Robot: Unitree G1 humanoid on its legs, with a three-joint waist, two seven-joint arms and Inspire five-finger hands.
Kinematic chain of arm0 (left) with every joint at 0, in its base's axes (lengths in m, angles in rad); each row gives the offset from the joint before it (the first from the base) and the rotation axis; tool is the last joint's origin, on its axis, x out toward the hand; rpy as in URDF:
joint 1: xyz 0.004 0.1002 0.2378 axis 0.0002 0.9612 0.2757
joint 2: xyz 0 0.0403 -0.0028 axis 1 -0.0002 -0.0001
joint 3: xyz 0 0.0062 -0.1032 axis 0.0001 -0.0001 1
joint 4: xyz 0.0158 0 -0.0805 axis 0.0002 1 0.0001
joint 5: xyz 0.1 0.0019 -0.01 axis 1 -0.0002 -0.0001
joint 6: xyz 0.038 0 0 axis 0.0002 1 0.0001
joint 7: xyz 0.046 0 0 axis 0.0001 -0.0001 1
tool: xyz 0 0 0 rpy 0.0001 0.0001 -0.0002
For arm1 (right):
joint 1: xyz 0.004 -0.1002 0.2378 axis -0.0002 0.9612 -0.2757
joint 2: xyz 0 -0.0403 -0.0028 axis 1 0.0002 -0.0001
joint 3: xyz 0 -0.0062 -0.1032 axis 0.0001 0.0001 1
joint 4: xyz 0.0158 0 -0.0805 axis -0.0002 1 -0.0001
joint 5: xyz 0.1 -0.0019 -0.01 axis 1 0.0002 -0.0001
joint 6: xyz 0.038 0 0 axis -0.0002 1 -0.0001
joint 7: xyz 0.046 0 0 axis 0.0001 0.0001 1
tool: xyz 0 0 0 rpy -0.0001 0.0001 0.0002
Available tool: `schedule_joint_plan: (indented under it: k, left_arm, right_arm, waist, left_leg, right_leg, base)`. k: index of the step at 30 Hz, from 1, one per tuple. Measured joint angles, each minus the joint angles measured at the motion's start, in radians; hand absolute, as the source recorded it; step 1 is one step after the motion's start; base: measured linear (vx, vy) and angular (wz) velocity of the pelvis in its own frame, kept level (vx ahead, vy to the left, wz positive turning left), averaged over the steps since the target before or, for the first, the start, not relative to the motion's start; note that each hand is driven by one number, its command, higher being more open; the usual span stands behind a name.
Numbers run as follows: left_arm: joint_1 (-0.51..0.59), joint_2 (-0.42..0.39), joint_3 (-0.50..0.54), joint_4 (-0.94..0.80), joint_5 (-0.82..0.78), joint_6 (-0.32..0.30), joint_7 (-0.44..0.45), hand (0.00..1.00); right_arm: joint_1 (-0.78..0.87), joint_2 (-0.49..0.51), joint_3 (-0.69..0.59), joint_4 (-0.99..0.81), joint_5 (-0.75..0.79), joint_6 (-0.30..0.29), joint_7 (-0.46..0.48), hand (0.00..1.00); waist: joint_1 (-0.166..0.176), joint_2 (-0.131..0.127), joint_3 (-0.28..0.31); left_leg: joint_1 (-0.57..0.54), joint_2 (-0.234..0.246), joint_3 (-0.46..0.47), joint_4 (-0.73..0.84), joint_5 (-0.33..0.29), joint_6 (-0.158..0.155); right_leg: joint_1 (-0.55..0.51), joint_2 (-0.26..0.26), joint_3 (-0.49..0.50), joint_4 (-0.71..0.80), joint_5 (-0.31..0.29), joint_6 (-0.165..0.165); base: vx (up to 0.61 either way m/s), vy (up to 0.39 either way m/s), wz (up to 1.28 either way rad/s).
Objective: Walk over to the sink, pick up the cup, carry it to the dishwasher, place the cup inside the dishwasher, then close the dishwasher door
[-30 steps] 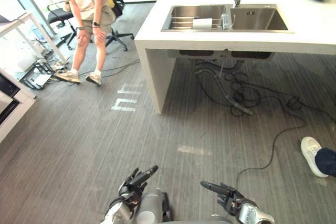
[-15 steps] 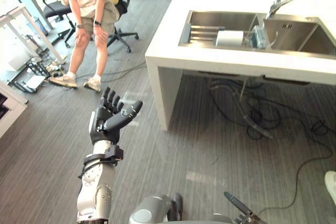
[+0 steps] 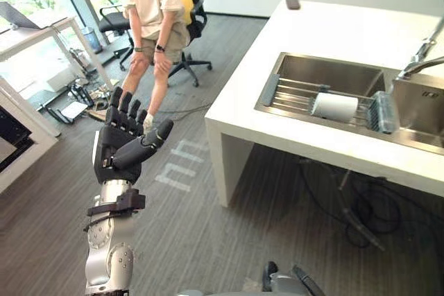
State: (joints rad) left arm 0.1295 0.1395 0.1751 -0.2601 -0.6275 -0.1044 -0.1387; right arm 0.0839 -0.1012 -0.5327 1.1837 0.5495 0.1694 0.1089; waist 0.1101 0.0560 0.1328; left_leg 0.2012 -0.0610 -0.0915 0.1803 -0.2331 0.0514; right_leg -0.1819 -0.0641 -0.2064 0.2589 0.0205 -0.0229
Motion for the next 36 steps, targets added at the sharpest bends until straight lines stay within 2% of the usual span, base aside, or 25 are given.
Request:
schedule_joint_plan:
  k: [5,6,12,15,17,19,22,24,25,26,27,29,30,31,32,33,34,36]
  left_arm:
    - [-0.001,-0.001,-0.071,0.0,0.031,0.034,-0.024,1.0]
    - [-0.003,0.043,-0.099,-0.02,0.061,0.035,-0.061,1.0]
    - [-0.009,0.043,-0.107,-0.02,0.061,0.035,-0.056,1.0]
    - [-0.059,0.052,-0.137,-0.016,0.059,0.047,-0.03,1.0]
    - [-0.097,0.055,-0.143,-0.013,0.058,0.057,-0.013,1.0]
    - [-0.133,0.057,-0.143,-0.006,0.058,0.062,0.007,1.0]
    - [-0.18,0.064,-0.149,0.007,0.059,0.076,0.058,1.0]
    - [-0.206,0.067,-0.148,0.006,0.059,0.076,0.097,1.0]
    - [-0.204,0.067,-0.14,0.006,0.059,0.076,0.113,1.0]
    - [-0.204,0.069,-0.132,0.007,0.059,0.076,0.123,1.0]
    - [-0.205,0.077,-0.118,0.01,0.058,0.076,0.142,1.0]
    - [-0.205,0.074,-0.103,0.006,0.057,0.077,0.149,1.0]
    - [-0.204,0.074,-0.095,0.003,0.057,0.077,0.149,1.0]
    - [-0.199,0.074,-0.081,0.003,0.057,0.077,0.149,1.0]
    - [-0.192,0.074,-0.074,0.003,0.057,0.078,0.149,1.0]
    - [-0.187,0.075,-0.065,0.002,0.055,0.078,0.146,1.0]
    - [-0.187,0.075,-0.064,0.001,0.048,0.079,0.14,1.0]
    - [-0.18,0.074,-0.069,-0.009,0.048,0.079,0.13,1.0]
  right_arm:
    - [0.006,-0.013,0.049,-0.003,0.049,0.014,0.036,1.0]
    - [0.052,0.0,0.057,0.0,0.056,0.045,0.081,1.0]
    - [0.052,-0.001,0.067,-0.006,0.055,0.042,0.081,1.0]
    - [0.057,0.001,0.088,-0.031,0.048,0.021,0.079,1.0]
    - [0.058,0.006,0.096,-0.049,0.037,0.004,0.078,1.0]
    - [0.067,0.013,0.112,-0.078,0.03,-0.024,0.069,1.0]
    - [0.088,0.022,0.141,-0.115,-0.004,-0.084,0.043,1.0]
    - [0.099,0.016,0.172,-0.127,-0.057,-0.122,0.015,1.0]
    - [0.108,0.007,0.191,-0.14,-0.084,-0.13,0.004,1.0]
    - [0.11,-0.002,0.209,-0.144,-0.102,-0.135,-0.002,1.0]
    - [0.102,-0.015,0.243,-0.144,-0.148,-0.142,-0.015,1.0]
    - [0.09,-0.043,0.276,-0.145,-0.188,-0.153,-0.023,1.0]
    - [0.083,-0.059,0.285,-0.145,-0.2,-0.153,-0.024,1.0]
    - [0.072,-0.078,0.3,-0.144,-0.204,-0.153,-0.026,1.0]
    - [0.062,-0.082,0.307,-0.143,-0.209,-0.153,-0.027,1.0]
    - [0.053,-0.077,0.312,-0.143,-0.217,-0.154,-0.029,1.0]
    - [0.049,-0.082,0.314,-0.141,-0.222,-0.157,-0.029,1.0]
    - [0.031,-0.078,0.316,-0.131,-0.233,-0.159,-0.03,1.0]
  waist:
    - [-0.011,0.0,0.0]
    - [-0.014,-0.042,-0.01]
    - [-0.017,-0.042,-0.01]
    - [-0.022,-0.042,-0.01]
    - [-0.039,-0.041,-0.011]
    - [-0.051,-0.038,-0.018]
    - [-0.074,-0.028,-0.038]
    - [-0.089,-0.014,-0.046]
    - [-0.087,0.002,-0.053]
    - [-0.08,0.006,-0.058]
    - [-0.081,0.002,-0.059]
    - [-0.086,0.022,-0.05]
    - [-0.083,0.052,-0.04]
    - [-0.076,0.076,-0.033]
    - [-0.068,0.069,-0.027]
    - [-0.065,0.072,-0.029]
    - [-0.066,0.069,-0.028]
    - [-0.067,0.066,-0.026]
  left_leg:
    - [-0.013,0.014,-0.009,-0.003,0.001,0.0]
    - [-0.077,-0.002,0.007,0.007,-0.03,0.002]
    - [-0.07,-0.003,0.023,0.005,-0.03,0.002]
    - [-0.062,-0.007,0.05,0.002,-0.03,0.002]
    - [-0.051,-0.006,0.065,-0.004,-0.03,0.001]
    - [-0.04,0.003,0.105,-0.014,-0.038,-0.008]
    - [-0.022,0.05,0.222,-0.021,-0.06,-0.029]
    - [-0.011,0.083,0.265,-0.017,-0.072,-0.062]
    - [-0.006,0.099,0.285,-0.006,-0.078,-0.086]
    - [-0.008,0.109,0.301,0.025,-0.086,-0.109]
    - [-0.054,0.13,0.349,0.16,-0.09,-0.12]
    - [-0.145,0.189,0.379,0.431,-0.063,-0.153]
    - [-0.179,0.22,0.378,0.543,-0.032,-0.148]
    - [-0.218,0.237,0.368,0.658,0.052,-0.132]
    - [-0.233,0.237,0.355,0.698,0.053,-0.13]
    - [-0.249,0.224,0.334,0.685,-0.006,-0.139]
    - [-0.254,0.205,0.319,0.602,-0.052,-0.137]
    - [-0.257,0.17,0.289,0.424,-0.069,-0.123]
  right_leg:
    - [-0.007,0.013,-0.01,-0.008,-0.009,-0.007]
    - [-0.026,0.011,0.002,-0.101,0.093,0.0]
    - [-0.026,0.013,0.014,-0.101,0.097,0.0]
    - [-0.025,0.012,0.026,-0.101,0.102,0.001]
    - [-0.019,0.009,0.019,-0.101,0.101,0.001]
    - [-0.016,-0.008,-0.031,-0.1,0.092,-0.006]
    - [-0.007,-0.012,-0.087,-0.094,0.086,-0.014]
    - [-0.012,-0.007,-0.126,-0.057,0.045,-0.022]
    - [-0.014,-0.003,-0.152,-0.039,0.025,-0.022]
    - [-0.014,-0.004,-0.163,-0.026,0.011,-0.018]
    - [-0.012,-0.004,-0.163,-0.002,-0.007,-0.023]
    - [0.016,0.007,-0.156,0.011,-0.039,-0.033]
    - [0.036,0.028,-0.147,0.003,-0.053,-0.04]
    - [0.069,0.045,-0.117,-0.014,-0.068,-0.054]
    - [0.086,0.045,-0.1,-0.027,-0.07,-0.057]
    - [0.114,0.042,-0.077,-0.049,-0.062,-0.048]
    - [0.139,0.037,-0.065,-0.072,-0.059,-0.043]
    - [0.172,0.025,-0.048,-0.105,-0.053,-0.035]
  base:
    - [0.1,-0.075,0.03]
    - [0.0,0.0,0.0]
    - [0.0,0.001,-0.05]
    - [-0.03,0.017,-0.16]
    - [-0.04,0.033,-0.18]
    - [-0.04,0.046,-0.3]
    - [-0.01,0.029,-0.2]
    - [0.08,-0.032,-0.1]
    - [0.14,-0.012,-0.38]
    - [0.17,-0.017,-0.46]
    - [0.18,-0.072,-0.32]
    - [0.2,-0.106,-0.24]
    - [0.2,-0.048,-0.47]
    - [0.17,-0.007,-0.55]
    - [0.25,0.002,-0.63]
    - [0.27,-0.009,-0.5]
    - [0.29,-0.022,-0.44]
    - [0.22,0.011,-0.24]
